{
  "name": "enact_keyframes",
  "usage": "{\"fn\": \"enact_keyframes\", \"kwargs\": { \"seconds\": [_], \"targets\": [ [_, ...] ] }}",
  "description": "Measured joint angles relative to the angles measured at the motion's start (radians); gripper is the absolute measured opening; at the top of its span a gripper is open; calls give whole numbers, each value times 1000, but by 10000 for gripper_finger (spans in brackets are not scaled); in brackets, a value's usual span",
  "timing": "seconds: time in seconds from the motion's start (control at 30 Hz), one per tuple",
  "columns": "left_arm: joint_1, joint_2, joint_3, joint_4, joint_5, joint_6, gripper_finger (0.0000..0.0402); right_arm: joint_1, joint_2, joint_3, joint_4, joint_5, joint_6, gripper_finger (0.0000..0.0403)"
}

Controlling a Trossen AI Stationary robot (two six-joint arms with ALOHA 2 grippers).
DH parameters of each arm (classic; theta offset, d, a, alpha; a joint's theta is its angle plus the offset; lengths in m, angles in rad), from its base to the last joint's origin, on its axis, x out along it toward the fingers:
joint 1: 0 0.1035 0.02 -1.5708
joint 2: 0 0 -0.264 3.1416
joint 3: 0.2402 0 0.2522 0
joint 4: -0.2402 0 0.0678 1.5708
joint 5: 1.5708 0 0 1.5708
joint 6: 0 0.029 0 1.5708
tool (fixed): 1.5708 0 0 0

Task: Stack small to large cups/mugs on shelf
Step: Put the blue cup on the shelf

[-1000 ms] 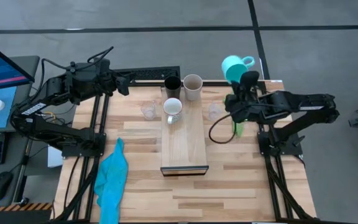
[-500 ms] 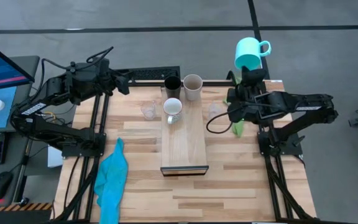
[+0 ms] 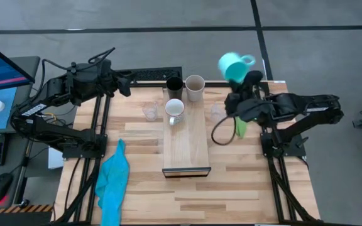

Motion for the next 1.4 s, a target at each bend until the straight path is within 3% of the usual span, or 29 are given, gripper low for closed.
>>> {"fn": "enact_keyframes", "kwargs": {
  "seconds": [0.3,0.47,0.83,1.4],
  "targets": [
    [0,0,0,-1,14,1,151,10,13,52,-95,-549,432,6],
    [0,0,0,-1,14,12,151,16,60,60,-109,-730,594,6],
    [0,0,0,-1,15,26,151,-29,233,59,-170,-854,684,6],
    [0,0,0,-2,31,24,151,-151,295,59,-146,-943,632,6]
  ]
}}
